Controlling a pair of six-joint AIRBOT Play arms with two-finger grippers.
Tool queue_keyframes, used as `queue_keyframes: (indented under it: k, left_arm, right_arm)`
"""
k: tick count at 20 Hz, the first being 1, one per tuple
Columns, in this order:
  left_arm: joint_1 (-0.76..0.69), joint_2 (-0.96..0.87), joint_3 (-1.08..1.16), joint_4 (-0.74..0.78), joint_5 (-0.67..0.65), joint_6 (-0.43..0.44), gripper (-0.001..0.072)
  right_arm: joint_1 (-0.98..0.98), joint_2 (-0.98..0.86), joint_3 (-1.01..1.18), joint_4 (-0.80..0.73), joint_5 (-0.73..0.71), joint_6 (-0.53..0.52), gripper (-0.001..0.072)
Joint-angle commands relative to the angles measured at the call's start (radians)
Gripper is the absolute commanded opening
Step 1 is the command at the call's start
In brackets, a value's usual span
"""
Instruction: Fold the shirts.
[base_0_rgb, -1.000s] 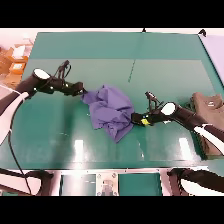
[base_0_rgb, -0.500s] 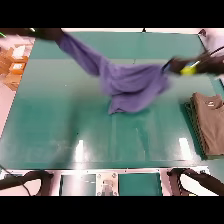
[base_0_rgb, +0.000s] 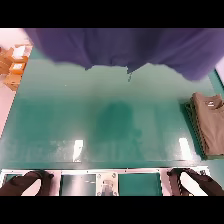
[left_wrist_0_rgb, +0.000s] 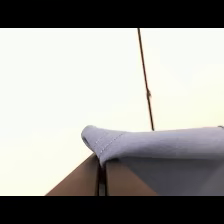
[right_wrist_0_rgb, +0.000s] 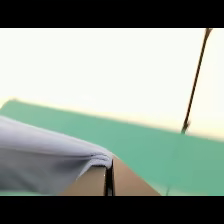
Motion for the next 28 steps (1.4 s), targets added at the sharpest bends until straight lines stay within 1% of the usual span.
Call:
queue_keyframes:
  k: [1, 4, 6, 8, 10, 12, 13, 14, 15, 16, 18, 19, 21, 22, 23, 25, 26, 28]
  left_arm:
    - [0.0, 0.074, 0.009, 0.113, 0.006, -0.004, 0.0031]
    - [0.0, 0.046, -0.047, 0.173, -0.022, -0.021, 0.0032]
    - [0.0, 0.0, -0.139, 0.2, -0.018, -0.034, 0.0032]
    - [0.0, -0.094, -0.227, 0.198, -0.019, -0.035, 0.0031]
    - [0.0, -0.233, -0.289, 0.195, -0.016, -0.034, 0.0032]
    - [0.0, -0.414, -0.311, 0.175, -0.001, -0.026, 0.0032]
    - [0.0, -0.507, -0.311, 0.148, 0.018, -0.017, 0.0032]
    - [0.0, -0.604, -0.311, 0.087, 0.047, 0.008, 0.0032]
    - [0.0, -0.687, -0.311, 0.016, 0.082, 0.029, 0.0032]
    - [0.0, -0.76, -0.31, -0.059, 0.115, 0.041, 0.0032]
    - [0.0, -0.872, -0.31, -0.211, 0.159, 0.079, 0.0033]
    - [0.0, -0.901, -0.31, -0.262, 0.158, 0.098, 0.0033]
    - [0.0, -0.914, -0.309, -0.277, 0.132, 0.103, 0.0041]
    - [0.006, -0.912, -0.287, -0.278, 0.071, 0.087, 0.0341]
    - [0.021, -0.91, -0.248, -0.274, -0.024, 0.016, 0.0568]
    - [0.063, -0.908, -0.146, -0.275, -0.274, -0.109, 0.0565]
    - [0.087, -0.908, -0.099, -0.275, -0.423, -0.157, 0.0565]
    - [0.128, -0.898, -0.08, -0.273, -0.663, -0.269, 0.0565]
  right_arm:
    - [-0.005, 0.036, 0.046, -0.026, -0.04, -0.003, 0.0013]
    - [0.002, 0.032, -0.066, 0.019, -0.033, -0.004, 0.0014]
    - [0.031, 0.032, -0.21, 0.018, -0.033, -0.005, 0.0013]
    - [0.061, 0.031, -0.397, 0.018, -0.037, -0.026, 0.0014]
    - [0.103, 0.031, -0.644, 0.018, -0.11, -0.031, 0.0014]
    - [0.145, 0.021, -0.896, 0.018, -0.274, -0.031, 0.0014]
    - [0.17, 0.0, -1.019, 0.018, -0.384, -0.031, 0.0014]
    - [0.192, -0.032, -1.112, 0.022, -0.485, -0.03, 0.0014]
    - [0.211, -0.08, -1.184, 0.033, -0.579, -0.03, 0.0014]
    - [0.223, -0.141, -1.222, 0.048, -0.641, -0.03, 0.0014]
    - [0.226, -0.261, -1.219, 0.067, -0.676, -0.03, 0.0014]
    - [0.225, -0.306, -1.205, 0.067, -0.687, -0.03, 0.0014]
    - [0.219, -0.37, -1.164, 0.066, -0.692, -0.03, 0.0014]
    - [0.213, -0.384, -1.145, 0.066, -0.691, -0.03, 0.0014]
    - [0.205, -0.388, -1.124, 0.063, -0.683, -0.031, 0.0022]
    - [0.164, -0.388, -1.069, 0.033, -0.61, -0.03, 0.0295]
    - [0.128, -0.388, -1.034, 0.005, -0.536, -0.03, 0.0338]
    - [0.044, -0.388, -0.983, -0.015, -0.384, -0.029, 0.0338]
